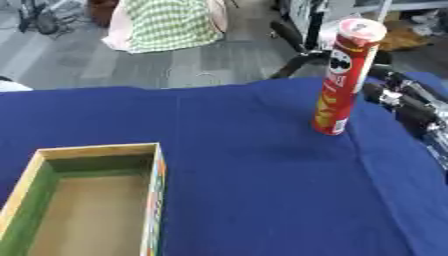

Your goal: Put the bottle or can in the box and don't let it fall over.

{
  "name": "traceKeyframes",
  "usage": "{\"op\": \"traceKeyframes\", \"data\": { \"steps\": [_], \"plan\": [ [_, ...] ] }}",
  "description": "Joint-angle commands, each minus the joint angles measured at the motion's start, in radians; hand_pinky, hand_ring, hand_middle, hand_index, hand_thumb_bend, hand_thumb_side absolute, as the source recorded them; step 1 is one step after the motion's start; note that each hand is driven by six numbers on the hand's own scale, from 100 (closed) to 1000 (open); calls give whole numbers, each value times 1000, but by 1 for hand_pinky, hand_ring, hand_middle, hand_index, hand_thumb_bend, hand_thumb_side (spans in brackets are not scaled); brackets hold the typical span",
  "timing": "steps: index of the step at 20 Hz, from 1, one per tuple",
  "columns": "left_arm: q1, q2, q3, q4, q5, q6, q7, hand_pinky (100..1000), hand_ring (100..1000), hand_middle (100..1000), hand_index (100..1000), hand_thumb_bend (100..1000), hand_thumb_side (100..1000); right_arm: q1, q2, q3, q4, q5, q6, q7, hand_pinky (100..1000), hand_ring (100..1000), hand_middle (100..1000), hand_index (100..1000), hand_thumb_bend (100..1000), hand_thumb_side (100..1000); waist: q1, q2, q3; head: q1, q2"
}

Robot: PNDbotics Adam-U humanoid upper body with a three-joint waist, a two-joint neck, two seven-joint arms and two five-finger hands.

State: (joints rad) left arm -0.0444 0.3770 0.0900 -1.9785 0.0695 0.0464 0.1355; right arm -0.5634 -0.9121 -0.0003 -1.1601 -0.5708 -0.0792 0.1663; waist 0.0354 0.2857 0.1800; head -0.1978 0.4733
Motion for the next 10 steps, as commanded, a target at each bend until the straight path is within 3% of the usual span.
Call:
{"op": "traceKeyframes", "data": {
  "steps": [1, 10],
  "plan": [
    [-9, 13, 5, -16, -6, -2, -1, 918, 964, 791, 770, 100, 694, -16, -46, -16, -21, -15, -5, -4, 942, 1000, 1000, 951, 1000, 493, -4, -9, 4, -6, -18],
    [-14, 11, 3, -17, -8, -1, -4, 917, 964, 791, 770, 100, 697, -19, -50, -20, -27, -30, -9, -8, 945, 1000, 1000, 941, 1000, 498, -9, 4, 12, -12, -31]
  ]
}}
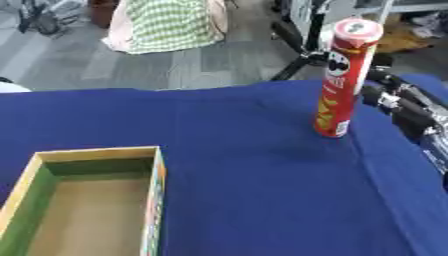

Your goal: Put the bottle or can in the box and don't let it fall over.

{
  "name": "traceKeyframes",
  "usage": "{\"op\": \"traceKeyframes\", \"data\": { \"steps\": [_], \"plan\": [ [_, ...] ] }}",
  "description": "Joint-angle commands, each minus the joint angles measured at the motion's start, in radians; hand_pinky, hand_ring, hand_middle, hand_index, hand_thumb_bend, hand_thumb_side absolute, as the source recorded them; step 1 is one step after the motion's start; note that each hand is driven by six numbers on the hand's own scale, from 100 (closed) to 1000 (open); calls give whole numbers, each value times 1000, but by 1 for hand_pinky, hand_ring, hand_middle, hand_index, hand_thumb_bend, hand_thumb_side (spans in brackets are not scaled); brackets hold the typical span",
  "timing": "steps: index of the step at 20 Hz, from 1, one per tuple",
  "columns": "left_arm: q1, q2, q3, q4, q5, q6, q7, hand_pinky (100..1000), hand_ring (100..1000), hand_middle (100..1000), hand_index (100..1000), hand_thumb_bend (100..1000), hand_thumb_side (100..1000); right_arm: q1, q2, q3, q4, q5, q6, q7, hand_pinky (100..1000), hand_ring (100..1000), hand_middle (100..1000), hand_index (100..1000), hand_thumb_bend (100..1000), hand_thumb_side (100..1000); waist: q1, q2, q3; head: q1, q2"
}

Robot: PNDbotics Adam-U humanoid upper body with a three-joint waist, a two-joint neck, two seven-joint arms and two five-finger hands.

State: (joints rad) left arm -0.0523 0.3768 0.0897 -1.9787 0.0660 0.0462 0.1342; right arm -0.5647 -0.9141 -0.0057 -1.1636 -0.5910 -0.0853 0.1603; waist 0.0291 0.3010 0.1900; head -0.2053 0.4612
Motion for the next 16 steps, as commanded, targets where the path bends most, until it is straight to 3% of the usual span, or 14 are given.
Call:
{"op": "traceKeyframes", "data": {
  "steps": [1, 16],
  "plan": [
    [-6, 12, 3, -17, -5, -1, -3, 917, 964, 791, 770, 100, 697, -18, -48, -15, -23, -11, -3, -3, 945, 1000, 1000, 940, 1000, 496, -3, -11, 2, -4, -20],
    [-14, 9, 0, -19, -8, 0, -7, 916, 964, 792, 770, 100, 701, -12, -61, -25, -31, -3, 5, -37, 944, 1000, 1000, 946, 1000, 499, -10, 10, 17, -10, -39]
  ]
}}
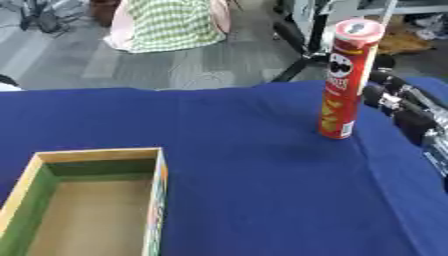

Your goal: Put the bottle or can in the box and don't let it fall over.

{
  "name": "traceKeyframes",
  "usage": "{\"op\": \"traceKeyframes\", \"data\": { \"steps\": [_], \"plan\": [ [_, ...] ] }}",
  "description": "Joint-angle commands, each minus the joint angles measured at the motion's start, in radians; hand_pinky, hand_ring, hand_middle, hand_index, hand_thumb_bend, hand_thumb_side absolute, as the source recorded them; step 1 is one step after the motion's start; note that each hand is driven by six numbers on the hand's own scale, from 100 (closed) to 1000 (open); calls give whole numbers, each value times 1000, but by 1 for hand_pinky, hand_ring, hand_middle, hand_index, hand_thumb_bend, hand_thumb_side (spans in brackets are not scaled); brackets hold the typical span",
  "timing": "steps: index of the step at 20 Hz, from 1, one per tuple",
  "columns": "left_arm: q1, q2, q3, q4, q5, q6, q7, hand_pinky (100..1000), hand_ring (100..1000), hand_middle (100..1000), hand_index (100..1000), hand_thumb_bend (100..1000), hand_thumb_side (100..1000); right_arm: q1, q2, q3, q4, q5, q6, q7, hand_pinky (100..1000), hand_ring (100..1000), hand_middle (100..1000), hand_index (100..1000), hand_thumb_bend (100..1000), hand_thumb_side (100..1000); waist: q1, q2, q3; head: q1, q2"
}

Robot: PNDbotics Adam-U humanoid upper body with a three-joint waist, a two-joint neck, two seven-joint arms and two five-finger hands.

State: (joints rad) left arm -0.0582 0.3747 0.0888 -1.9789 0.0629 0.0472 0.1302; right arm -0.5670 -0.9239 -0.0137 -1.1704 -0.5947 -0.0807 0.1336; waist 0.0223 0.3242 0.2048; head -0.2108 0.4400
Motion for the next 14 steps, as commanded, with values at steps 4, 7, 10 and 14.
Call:
{"op": "traceKeyframes", "data": {
  "steps": [4, 7, 10, 14],
  "plan": [
    [-12, 11, -1, -20, -7, 0, -5, 915, 964, 792, 770, 100, 703, -6, -53, -21, -26, 0, 2, -22, 945, 1000, 1000, 948, 1000, 498, -6, -5, 6, -7, -23],
    [-16, 11, -3, -21, -8, 0, -6, 915, 964, 792, 770, 100, 702, -6, -55, -23, -29, -4, 0, -27, 945, 1000, 1000, 950, 1000, 501, -8, 1, 11, -9, -28],
    [-18, 10, -3, -21, -9, -1, -7, 915, 964, 792, 770, 100, 703, -6, -58, -25, -31, -6, -1, -30, 945, 1000, 1000, 950, 1000, 500, -8, 6, 15, -10, -32],
    [-18, 10, -3, -21, -10, -1, -7, 915, 964, 792, 770, 100, 703, -5, -59, -26, -32, -7, -2, -33, 945, 1000, 1000, 950, 1000, 500, -9, 8, 17, -11, -33]
  ]
}}
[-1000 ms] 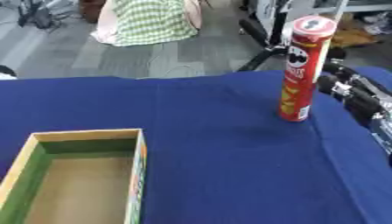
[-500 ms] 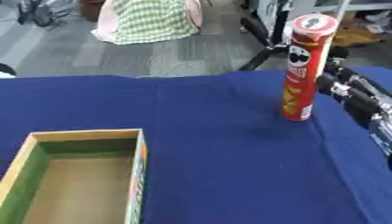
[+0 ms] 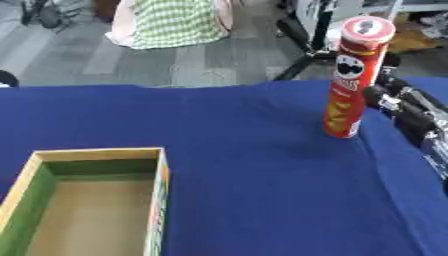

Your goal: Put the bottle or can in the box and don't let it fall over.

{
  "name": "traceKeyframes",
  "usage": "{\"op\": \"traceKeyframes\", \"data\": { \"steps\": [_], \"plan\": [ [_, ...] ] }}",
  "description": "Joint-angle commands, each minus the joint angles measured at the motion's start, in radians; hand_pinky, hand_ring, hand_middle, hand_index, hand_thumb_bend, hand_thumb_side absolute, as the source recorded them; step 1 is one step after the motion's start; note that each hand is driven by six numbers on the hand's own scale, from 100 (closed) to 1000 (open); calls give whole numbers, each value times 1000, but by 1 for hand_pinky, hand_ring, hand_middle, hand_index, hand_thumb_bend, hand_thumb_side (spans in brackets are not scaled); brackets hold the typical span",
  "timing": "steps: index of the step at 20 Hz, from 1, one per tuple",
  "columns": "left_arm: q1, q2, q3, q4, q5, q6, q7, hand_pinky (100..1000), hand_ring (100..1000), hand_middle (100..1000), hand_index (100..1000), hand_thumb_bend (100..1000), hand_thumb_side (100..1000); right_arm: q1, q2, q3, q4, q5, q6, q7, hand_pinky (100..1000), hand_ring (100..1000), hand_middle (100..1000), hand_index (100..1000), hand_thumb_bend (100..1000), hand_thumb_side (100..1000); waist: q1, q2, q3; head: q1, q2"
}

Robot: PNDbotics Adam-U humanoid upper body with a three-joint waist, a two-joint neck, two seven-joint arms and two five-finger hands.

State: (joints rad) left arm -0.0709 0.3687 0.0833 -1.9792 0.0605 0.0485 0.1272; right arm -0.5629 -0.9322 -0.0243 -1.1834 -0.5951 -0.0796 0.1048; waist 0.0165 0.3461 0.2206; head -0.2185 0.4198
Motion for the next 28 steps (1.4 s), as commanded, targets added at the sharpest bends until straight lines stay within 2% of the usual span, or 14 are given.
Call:
{"op": "traceKeyframes", "data": {
  "steps": [1, 9, 28],
  "plan": [
    [-6, 16, 3, -21, -8, -2, -4, 915, 964, 792, 770, 100, 703, -9, -51, -15, -20, -7, -3, -4, 945, 1000, 1000, 950, 1000, 500, -3, -14, 1, -4, -13],
    [-10, 15, 2, -21, -11, -2, -5, 915, 964, 793, 770, 100, 705, -7, -66, -27, -38, -24, -18, 0, 948, 1000, 1000, 956, 1000, 508, -9, -1, 8, -7, -32],
    [-17, 9, -2, -21, -18, -1, -10, 915, 963, 794, 770, 100, 712, 8, -85, -47, -47, -13, -17, -35, 950, 1000, 1000, 954, 1000, 534, -19, 26, 29, -14, -64]
  ]
}}
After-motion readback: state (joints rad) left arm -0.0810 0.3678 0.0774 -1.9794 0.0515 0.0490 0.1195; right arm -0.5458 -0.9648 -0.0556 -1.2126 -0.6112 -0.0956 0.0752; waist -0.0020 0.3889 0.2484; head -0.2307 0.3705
